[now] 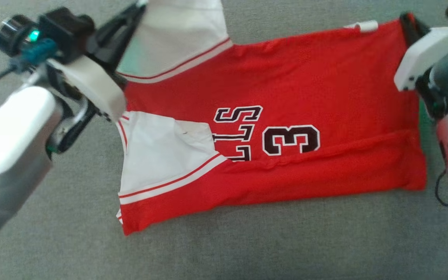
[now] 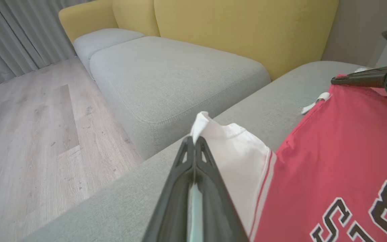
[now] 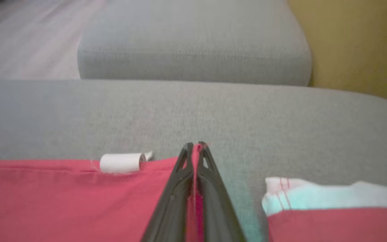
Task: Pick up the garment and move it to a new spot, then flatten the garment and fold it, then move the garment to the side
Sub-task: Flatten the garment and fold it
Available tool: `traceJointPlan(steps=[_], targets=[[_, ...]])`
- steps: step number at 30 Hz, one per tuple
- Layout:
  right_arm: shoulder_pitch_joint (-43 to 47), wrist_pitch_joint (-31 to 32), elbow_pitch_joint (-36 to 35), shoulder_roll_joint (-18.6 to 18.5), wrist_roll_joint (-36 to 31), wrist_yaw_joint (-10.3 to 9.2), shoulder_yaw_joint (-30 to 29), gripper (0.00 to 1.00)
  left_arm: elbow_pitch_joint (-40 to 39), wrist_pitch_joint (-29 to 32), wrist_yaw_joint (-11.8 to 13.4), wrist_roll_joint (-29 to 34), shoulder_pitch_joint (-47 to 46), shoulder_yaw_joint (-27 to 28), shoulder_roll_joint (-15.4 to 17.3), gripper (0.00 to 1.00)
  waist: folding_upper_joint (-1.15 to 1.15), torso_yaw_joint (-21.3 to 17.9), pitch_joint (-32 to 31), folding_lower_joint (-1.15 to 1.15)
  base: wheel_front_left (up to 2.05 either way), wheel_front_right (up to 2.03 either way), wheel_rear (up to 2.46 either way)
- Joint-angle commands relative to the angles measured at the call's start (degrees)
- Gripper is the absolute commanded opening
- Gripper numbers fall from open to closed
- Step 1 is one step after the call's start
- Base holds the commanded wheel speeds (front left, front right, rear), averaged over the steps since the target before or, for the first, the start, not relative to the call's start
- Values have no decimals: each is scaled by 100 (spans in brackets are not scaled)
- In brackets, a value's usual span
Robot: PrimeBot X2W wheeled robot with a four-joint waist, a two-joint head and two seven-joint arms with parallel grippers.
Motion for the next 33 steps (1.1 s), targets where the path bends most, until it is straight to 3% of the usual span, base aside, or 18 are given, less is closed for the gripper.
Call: traceJointPlan(steps=[1,9,18,27,33], targets=[[-203,-88,-236,-39,73,11,72,0,-84,-77,76,-18,-272,354,258,0,0,-20,-1,0,0,0,0],[-504,-627,-600,-145,463,11,184,0,658,-765,143,75,-584,642,96,0,0,-98,95,0,0,0,0],[-845,-1262,-473,-167,330,11,373,0,1905,-1531,-72,416,-1174,627,-256,0,0,-59,285,0,0,0,0],[-1141,-1459,101,-81,359,11,696,0,2894,-1921,-375,627,-1666,599,-798,0,0,29,342,0,0,0,0],[-999,-1610,370,-151,594,11,943,0,3102,-1961,-578,667,-1410,456,-812,0,0,65,101,0,0,0,0]])
